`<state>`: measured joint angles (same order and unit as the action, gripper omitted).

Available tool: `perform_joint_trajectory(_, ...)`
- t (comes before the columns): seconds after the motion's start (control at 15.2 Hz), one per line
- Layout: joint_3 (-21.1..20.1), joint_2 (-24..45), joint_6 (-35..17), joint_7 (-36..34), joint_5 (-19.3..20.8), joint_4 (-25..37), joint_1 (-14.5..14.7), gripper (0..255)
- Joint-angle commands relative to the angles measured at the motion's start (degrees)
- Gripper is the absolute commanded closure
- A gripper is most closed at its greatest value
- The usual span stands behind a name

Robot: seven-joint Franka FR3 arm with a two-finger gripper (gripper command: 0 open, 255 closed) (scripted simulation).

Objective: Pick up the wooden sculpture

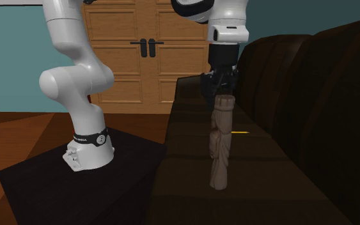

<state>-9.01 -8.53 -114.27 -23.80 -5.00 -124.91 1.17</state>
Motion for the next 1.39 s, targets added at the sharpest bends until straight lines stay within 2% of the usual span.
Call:
perform_joint_trajectory(0.0,-0.02,0.08,-0.03,0.00,-0.04,-0.10,0.02,255)
perform_joint_trajectory(0.33,0.01,0.02,-0.07,0.04,-0.04,-0.20,0.01,255)
perform_joint_trajectory(1.32,0.35,-2.14,11.48,-0.39,0.04,9.20,-0.14,255)
